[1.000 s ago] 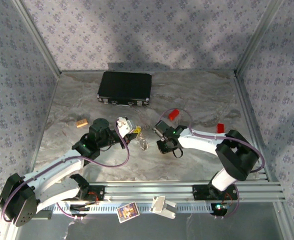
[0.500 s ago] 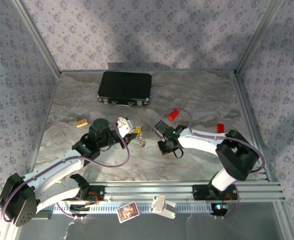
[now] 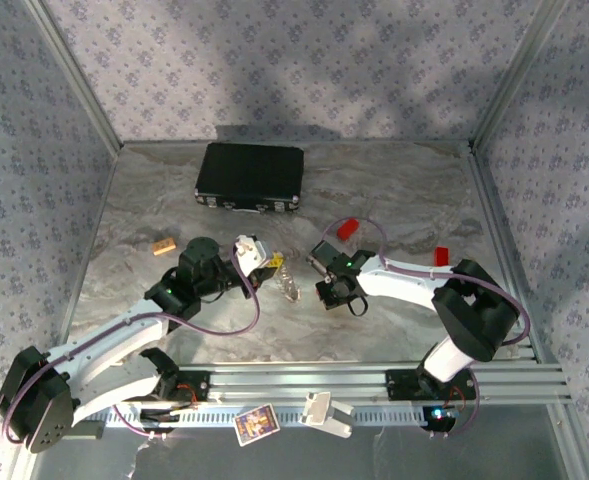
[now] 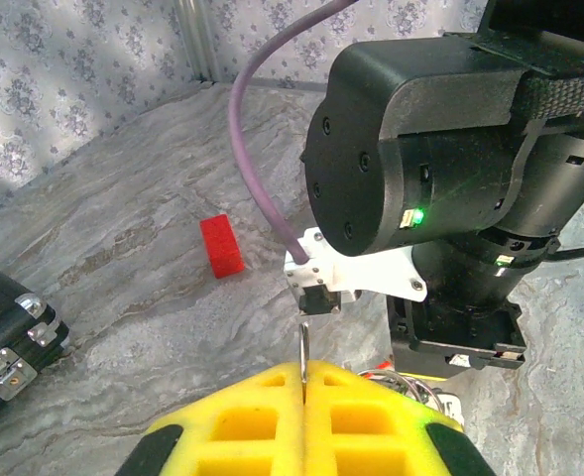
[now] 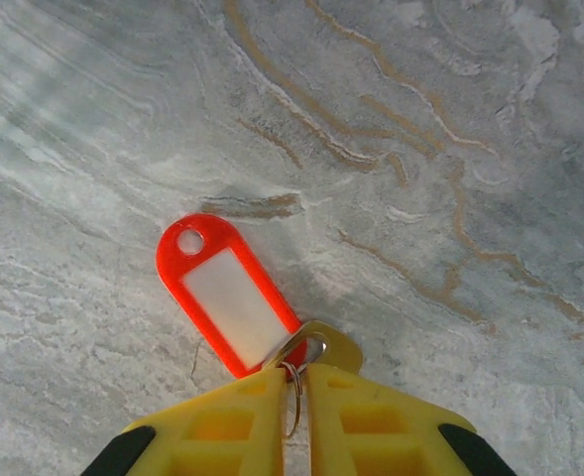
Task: Put the keys on the keyring
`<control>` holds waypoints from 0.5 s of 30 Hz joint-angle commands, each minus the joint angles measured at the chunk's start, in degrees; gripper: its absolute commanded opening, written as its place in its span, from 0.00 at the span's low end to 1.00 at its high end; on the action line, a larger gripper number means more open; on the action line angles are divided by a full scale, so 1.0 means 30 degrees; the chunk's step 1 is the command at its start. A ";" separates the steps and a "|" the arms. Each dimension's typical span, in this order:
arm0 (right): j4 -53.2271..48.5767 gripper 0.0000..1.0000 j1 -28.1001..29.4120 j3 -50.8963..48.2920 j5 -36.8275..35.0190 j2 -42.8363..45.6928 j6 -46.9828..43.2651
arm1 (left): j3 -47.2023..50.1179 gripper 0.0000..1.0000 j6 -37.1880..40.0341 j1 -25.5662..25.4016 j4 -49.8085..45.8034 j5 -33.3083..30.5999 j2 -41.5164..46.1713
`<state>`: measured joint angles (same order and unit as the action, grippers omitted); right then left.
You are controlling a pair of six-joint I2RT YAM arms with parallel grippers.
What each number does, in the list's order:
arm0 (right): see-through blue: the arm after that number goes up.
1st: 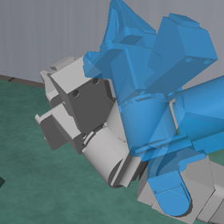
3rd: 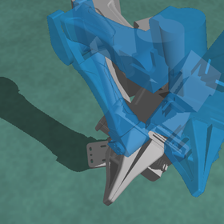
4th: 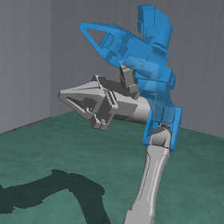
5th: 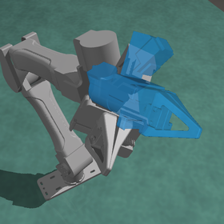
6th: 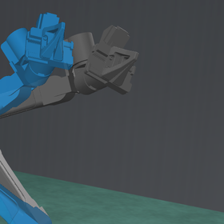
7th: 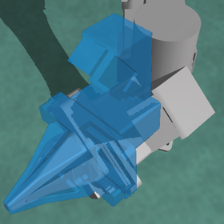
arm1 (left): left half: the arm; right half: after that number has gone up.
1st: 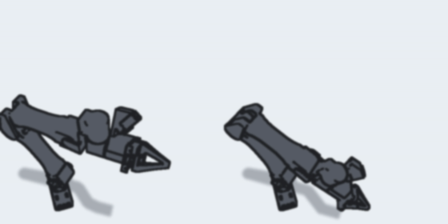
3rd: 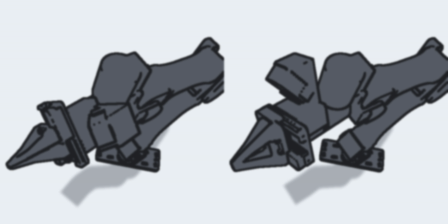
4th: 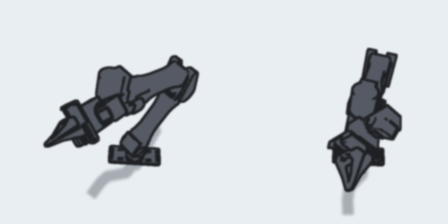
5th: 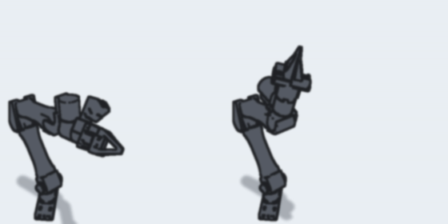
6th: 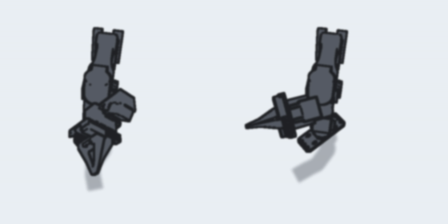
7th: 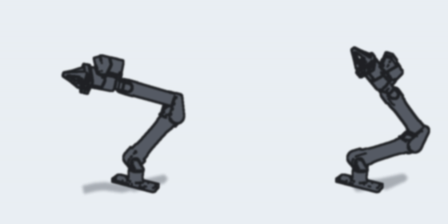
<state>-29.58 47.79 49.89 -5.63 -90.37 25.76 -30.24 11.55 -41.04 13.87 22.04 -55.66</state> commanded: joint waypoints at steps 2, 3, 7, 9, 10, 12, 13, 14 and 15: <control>-0.0143 0.12 -0.0138 0.0275 0.0240 0.0109 0.0269 | -0.0584 0.00 0.0370 -0.0120 0.0569 0.0239 0.0288; -0.0152 0.11 -0.0114 0.0289 0.0281 0.0114 0.0282 | -0.0584 0.00 0.0368 -0.0104 0.0577 0.0240 0.0293; -0.0125 0.10 -0.0217 0.0278 0.0451 0.0092 0.0291 | -0.0584 0.00 0.0374 -0.0105 0.0573 0.0255 0.0303; -0.0022 0.10 -0.0272 0.0316 0.0580 0.0073 0.0265 | -0.0584 0.00 0.0383 -0.0132 0.0580 0.0241 0.0329; -0.0036 0.09 -0.0279 0.0330 0.0627 0.0093 0.0247 | -0.0585 0.00 0.0369 -0.0148 0.0574 0.0223 0.0318; -0.0032 0.06 -0.0308 0.0358 0.0657 0.0118 0.0193 | -0.0584 0.00 0.0386 -0.0149 0.0563 0.0215 0.0318; -0.0044 0.04 -0.0289 0.0398 0.0658 0.0159 0.0159 | -0.0584 0.00 0.0373 -0.0127 0.0555 0.0227 0.0306; -0.0066 0.02 -0.0314 0.0392 0.0665 0.0257 0.0117 | -0.0584 0.00 0.0368 -0.0133 0.0561 0.0227 0.0334; -0.0095 0.00 -0.0291 0.0400 0.0646 0.0420 0.0018 | -0.0584 0.00 0.0402 -0.0148 0.0562 0.0182 0.0336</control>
<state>-29.12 47.11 49.93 -4.16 -90.37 25.74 -30.24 11.57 -41.06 13.87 22.04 -55.66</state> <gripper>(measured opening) 0.041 0.051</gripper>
